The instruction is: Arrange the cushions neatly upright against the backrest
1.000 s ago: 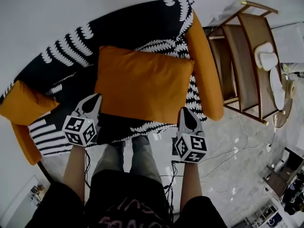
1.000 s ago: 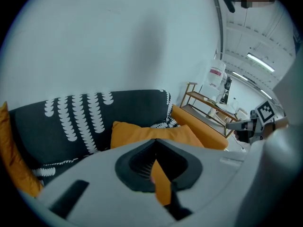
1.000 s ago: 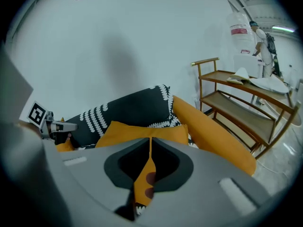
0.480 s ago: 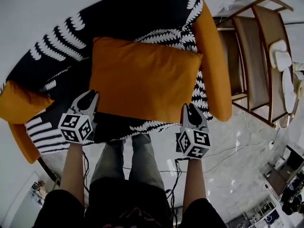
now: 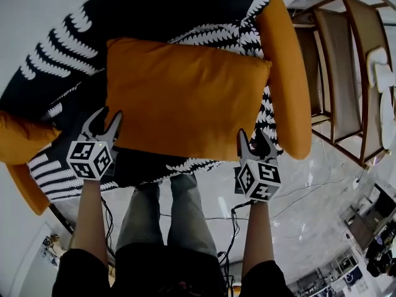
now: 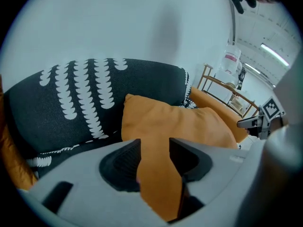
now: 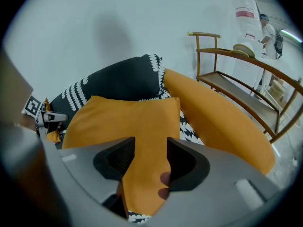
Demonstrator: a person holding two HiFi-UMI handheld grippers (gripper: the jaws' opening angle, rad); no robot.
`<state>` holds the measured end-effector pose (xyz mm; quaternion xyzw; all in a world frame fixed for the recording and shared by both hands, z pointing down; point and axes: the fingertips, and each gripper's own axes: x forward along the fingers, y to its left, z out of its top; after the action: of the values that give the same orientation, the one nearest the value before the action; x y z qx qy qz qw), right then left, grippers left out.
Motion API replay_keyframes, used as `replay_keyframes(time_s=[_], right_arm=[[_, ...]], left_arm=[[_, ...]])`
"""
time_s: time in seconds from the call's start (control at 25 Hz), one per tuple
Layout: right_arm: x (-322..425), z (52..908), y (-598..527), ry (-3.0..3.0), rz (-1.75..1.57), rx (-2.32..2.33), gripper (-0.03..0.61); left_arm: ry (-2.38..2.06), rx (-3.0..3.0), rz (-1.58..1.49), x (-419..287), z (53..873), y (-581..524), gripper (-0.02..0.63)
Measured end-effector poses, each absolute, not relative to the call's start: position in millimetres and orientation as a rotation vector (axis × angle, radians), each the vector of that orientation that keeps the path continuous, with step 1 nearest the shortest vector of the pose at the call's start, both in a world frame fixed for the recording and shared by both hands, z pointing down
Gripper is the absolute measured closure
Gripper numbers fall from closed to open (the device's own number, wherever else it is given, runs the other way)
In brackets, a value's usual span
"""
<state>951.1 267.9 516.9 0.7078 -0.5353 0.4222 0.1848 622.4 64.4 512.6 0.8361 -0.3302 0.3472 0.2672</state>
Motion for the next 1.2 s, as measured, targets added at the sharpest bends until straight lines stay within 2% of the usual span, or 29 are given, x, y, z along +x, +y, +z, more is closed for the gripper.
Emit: replay_keyframes(time_s=[0.44, 0.88, 1.0, 1.2], right_arm=[[966, 566, 265, -1.451, 1.283, 1.982, 0.268], [977, 611, 266, -1.443, 1.430, 1.886, 0.178], [977, 623, 263, -1.452, 1.456, 1.836, 0.167], [974, 638, 264, -1.482, 1.600, 1.789, 0.112]], left_arm=[[-0.867, 2.210, 0.997, 611, 556, 50, 0.281], [-0.739, 2.178, 1.074, 615, 590, 39, 0.163], [-0.682, 2.186, 1.108, 620, 600, 37, 0.162], [-0.644, 2.137, 1.073, 620, 611, 38, 0.163]])
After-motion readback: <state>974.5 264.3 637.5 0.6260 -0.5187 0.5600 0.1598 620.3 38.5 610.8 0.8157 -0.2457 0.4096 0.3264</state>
